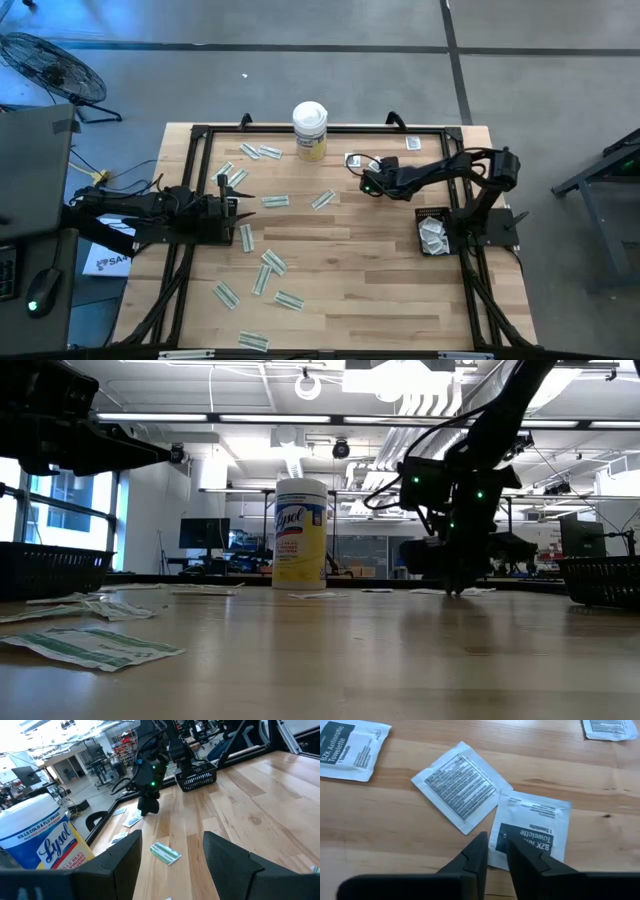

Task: Pick & Place First Aid Supplies
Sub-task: Put the towelette pack into the right black basket

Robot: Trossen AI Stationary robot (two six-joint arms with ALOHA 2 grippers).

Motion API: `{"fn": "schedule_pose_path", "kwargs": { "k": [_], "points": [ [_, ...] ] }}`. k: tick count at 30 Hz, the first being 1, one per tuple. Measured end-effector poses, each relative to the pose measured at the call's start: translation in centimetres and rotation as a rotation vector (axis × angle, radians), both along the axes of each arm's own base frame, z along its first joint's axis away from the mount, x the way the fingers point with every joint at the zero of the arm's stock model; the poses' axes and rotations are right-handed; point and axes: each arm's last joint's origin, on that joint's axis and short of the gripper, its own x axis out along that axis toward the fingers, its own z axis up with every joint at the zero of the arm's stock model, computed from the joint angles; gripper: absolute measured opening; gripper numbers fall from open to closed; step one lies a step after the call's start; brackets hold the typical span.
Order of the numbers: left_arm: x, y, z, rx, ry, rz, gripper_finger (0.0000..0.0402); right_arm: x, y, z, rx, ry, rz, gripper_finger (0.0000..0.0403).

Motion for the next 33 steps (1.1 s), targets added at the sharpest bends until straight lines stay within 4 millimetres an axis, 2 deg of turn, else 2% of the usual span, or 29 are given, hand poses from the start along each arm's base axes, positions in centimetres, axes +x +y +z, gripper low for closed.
{"fn": "schedule_pose_path", "kwargs": {
  "k": [13,18,24,28,33],
  "points": [
    [0.0,0.0,0.0,0.0,0.0,0.0,0.0206,0.1,0.0,-0.5,0.008,0.005,0.007,0.0005],
    [0.0,0.0,0.0,0.0,0.0,0.0,0.0206,0.2,0.6,-0.2,0.021,0.017,0.049,0.0003],
    [0.0,0.0,0.0,0.0,0.0,0.0,0.0206,-0.6,2.5,2.1,0.09,0.023,0.123,0.0001],
    [0.0,0.0,0.0,0.0,0.0,0.0,0.0206,-1.5,4.0,4.8,0.134,-0.006,0.177,0.0001],
    [0.0,0.0,0.0,0.0,0.0,0.0,0.0206,-3.6,6.4,8.2,0.255,-0.042,0.271,0.0001]
  ]
}}
